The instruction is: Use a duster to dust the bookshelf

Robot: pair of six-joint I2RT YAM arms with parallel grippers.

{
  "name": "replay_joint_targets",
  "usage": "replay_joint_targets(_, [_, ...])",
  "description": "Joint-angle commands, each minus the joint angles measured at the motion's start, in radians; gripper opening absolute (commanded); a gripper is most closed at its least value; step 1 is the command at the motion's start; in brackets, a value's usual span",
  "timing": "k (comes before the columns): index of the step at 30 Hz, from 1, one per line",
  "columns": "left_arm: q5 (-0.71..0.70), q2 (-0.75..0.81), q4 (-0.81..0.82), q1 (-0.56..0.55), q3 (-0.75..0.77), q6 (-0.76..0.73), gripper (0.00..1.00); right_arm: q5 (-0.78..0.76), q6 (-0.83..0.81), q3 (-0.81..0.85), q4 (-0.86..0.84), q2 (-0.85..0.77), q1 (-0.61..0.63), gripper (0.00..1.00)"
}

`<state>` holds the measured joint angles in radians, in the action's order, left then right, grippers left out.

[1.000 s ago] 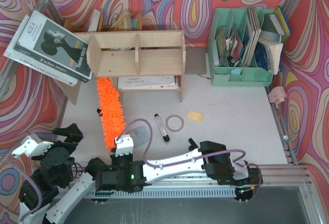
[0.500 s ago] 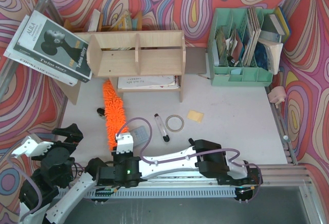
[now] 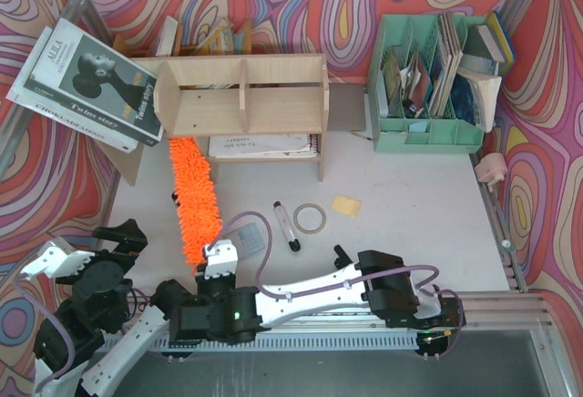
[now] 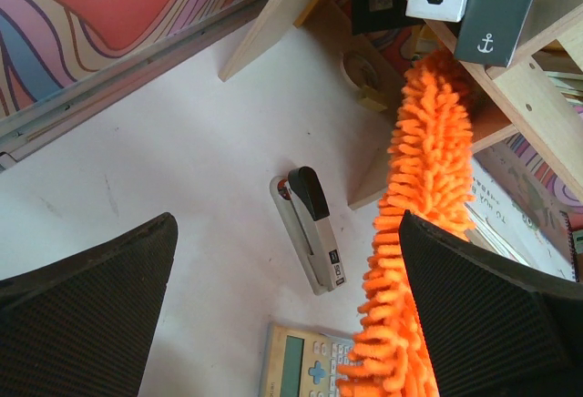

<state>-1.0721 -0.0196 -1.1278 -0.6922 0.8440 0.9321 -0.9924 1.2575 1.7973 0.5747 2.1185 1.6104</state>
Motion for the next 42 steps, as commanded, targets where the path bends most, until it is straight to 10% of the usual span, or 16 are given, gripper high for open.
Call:
replay_joint_targets(1, [-0.027,0.015,-0.016,-0.003,-0.008,0.008,0.98,0.107,0.030,0.002,0.008,0.015,-0.066,0.00])
replay_joint_targets(12, [-0.027,0.014,-0.017,-0.003,-0.008,0.009,0.98,0.234,0.103,0.050,0.107,0.067,-0.121,0.00])
replay_joint_targets(22, [-0.028,0.015,-0.017,-0.003,-0.009,0.010,0.98,-0.126,-0.153,-0.058,-0.184,-0.087,0.001,0.00])
replay_joint_targets(42, [-0.030,0.015,-0.020,-0.003,-0.008,0.011,0.98,0.294,0.021,-0.011,0.002,0.045,-0.136,0.00])
